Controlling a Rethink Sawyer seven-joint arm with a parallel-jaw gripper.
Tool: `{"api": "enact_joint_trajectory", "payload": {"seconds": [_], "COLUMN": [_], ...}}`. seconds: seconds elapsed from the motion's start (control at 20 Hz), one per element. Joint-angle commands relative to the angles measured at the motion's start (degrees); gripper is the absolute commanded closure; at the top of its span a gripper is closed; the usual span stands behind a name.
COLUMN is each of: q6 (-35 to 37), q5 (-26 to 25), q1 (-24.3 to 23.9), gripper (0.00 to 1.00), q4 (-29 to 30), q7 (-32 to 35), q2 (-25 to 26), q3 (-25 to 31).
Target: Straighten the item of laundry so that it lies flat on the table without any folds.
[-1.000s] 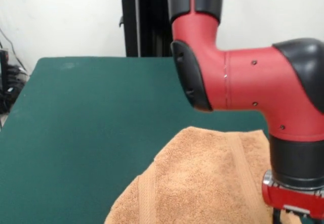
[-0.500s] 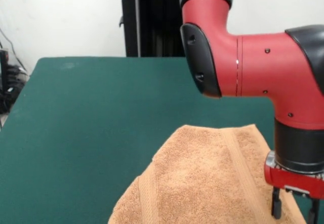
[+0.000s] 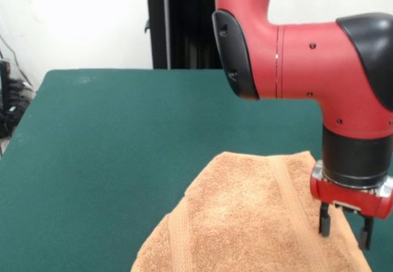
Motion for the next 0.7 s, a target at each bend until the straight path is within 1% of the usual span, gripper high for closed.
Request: {"api": "enact_joint_trajectory", "payload": {"seconds": [0.05,0.3,0.45,0.55,0.7], "q6": [8.39,9.9,10.97,11.95,10.78], "q5": [1.92,1.38,0.83,0.08,-1.0], "q1": [0.5,-0.35,-0.77,-0.53,-1.09], "gripper": [0.0,0.0,0.0,0.0,0.0], "q4": [14.29,20.44,22.96,23.79,24.86], "q7": [12.31,10.43,9.8,10.06,9.27], "q2": [-3.52,-8.45,-10.83,-11.86,-11.68], "q3": [1.87,1.78,1.0,-0.44,-1.43]}}
